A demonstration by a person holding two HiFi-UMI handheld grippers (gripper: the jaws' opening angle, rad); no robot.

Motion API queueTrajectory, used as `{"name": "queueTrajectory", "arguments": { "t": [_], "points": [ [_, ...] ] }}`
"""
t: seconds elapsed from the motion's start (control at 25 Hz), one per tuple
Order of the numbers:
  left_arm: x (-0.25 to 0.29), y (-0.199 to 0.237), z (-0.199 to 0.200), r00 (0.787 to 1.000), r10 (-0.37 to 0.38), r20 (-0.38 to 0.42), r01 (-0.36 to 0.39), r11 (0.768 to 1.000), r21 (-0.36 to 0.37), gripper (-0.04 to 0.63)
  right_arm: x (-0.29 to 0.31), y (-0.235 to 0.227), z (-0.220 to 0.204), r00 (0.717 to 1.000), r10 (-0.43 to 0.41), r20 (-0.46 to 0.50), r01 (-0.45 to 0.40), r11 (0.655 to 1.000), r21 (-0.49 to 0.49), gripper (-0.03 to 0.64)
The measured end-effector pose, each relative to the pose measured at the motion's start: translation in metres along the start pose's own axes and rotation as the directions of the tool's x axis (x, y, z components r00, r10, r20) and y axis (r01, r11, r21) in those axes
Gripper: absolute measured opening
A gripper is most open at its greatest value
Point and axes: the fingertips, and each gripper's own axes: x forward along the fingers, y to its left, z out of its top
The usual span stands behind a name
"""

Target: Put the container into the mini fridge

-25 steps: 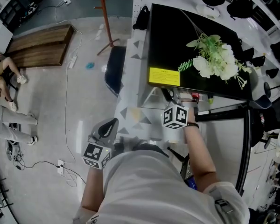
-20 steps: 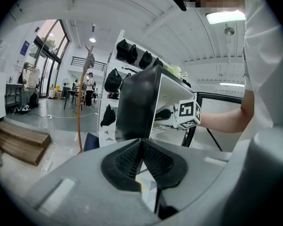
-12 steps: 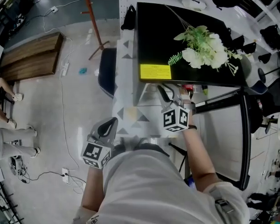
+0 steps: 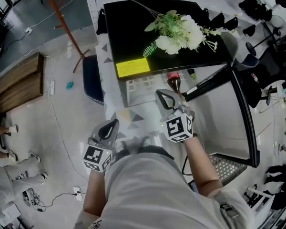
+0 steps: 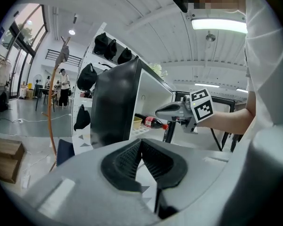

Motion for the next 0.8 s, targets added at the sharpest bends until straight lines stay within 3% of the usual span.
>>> {"name": "queueTrajectory", "arguments": {
  "t": [0.28, 0.56, 0.8],
  "points": [
    [0.026, -0.021, 0.002, 0.990, -0.140, -0.017, 0.140, 0.989, 0.043, 0.009, -0.041, 0.004, -0.012, 0.999, -0.049, 0.013, 0.047, 0.984, 0.170, 0.003],
    [0.050, -0.047, 0.006, 0.965, -0.259, -0.034, 0.260, 0.963, 0.068, 0.009, -0.081, 0.011, -0.032, 0.994, -0.104, -0.019, 0.105, 0.953, 0.284, 0.003],
    [0.068, -0.070, 0.009, 0.931, -0.361, -0.049, 0.365, 0.926, 0.099, 0.009, -0.113, 0.016, -0.050, 0.982, -0.179, -0.062, 0.190, 0.912, 0.365, 0.003]
  ]
}}
